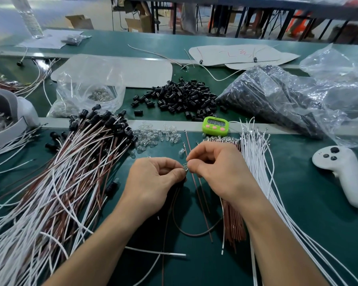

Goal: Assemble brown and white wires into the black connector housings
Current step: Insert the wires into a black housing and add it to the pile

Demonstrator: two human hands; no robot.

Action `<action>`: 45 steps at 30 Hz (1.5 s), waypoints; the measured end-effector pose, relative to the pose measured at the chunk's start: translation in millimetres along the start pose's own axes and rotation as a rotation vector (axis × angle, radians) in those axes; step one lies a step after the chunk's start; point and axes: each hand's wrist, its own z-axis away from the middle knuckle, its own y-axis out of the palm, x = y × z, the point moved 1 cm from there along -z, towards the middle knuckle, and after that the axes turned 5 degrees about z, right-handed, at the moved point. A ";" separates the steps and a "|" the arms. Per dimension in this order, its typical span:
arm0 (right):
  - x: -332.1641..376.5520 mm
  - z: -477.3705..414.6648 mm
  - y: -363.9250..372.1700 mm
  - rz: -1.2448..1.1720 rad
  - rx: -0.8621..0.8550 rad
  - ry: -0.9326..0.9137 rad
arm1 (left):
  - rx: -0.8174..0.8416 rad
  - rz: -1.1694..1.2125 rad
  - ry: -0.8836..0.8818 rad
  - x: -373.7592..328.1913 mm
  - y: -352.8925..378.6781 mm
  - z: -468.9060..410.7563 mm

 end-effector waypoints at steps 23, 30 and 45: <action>-5.0 -1.4 -6.4 -0.001 0.143 -0.066 | -0.030 -0.058 0.088 -0.6 -2.0 1.0; -3.7 0.5 -5.9 -0.002 0.130 -0.069 | -0.039 -0.101 0.107 -0.8 -4.6 1.8; 6.9 6.3 5.9 -0.138 0.000 -0.065 | -0.127 -0.073 0.216 -6.5 -4.6 9.4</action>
